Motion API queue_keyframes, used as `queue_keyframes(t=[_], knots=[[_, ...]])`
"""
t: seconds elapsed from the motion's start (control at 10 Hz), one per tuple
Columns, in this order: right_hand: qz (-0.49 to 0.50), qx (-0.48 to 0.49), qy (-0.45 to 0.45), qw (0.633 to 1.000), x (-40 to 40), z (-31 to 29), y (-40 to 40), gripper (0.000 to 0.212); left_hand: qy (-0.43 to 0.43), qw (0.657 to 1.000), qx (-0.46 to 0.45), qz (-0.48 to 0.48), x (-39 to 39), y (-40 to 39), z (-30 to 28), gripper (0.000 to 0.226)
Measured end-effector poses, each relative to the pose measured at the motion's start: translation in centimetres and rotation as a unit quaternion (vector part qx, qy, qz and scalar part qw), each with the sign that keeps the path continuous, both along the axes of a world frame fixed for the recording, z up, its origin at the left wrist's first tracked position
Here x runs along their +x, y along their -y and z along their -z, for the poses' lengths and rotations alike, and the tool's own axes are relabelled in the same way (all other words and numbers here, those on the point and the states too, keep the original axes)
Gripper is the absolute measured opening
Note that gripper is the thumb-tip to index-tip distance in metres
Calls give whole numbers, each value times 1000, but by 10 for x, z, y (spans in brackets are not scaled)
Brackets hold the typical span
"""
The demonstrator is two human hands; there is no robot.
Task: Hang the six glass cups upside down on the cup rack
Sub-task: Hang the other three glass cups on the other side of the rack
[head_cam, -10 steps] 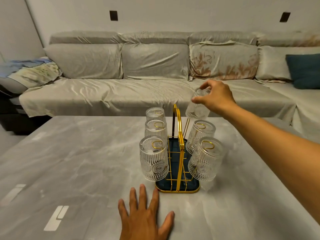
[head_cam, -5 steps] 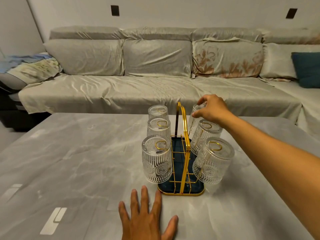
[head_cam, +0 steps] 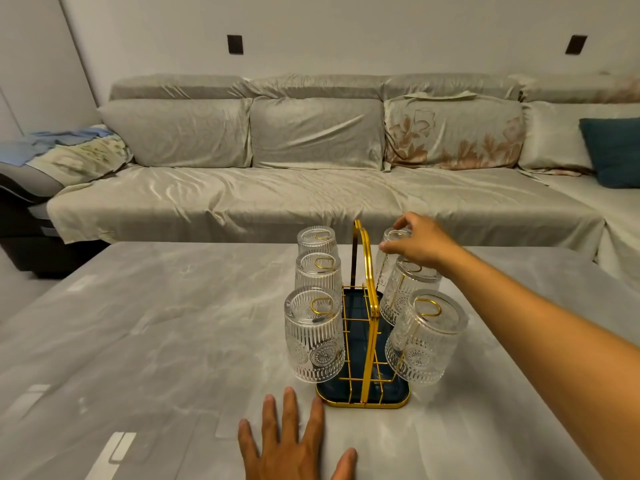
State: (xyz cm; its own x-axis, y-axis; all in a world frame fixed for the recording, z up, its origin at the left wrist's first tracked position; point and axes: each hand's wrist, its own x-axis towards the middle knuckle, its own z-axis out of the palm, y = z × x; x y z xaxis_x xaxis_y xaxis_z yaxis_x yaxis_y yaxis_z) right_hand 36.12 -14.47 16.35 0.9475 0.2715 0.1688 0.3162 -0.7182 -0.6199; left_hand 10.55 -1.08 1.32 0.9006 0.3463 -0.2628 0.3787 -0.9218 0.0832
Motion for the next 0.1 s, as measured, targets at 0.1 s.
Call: queue_keyframes(t=[0.1], knots=[[30,73,69,994,-34,-13,22,50,-56,998,-34,9,-3,-5,0,94]])
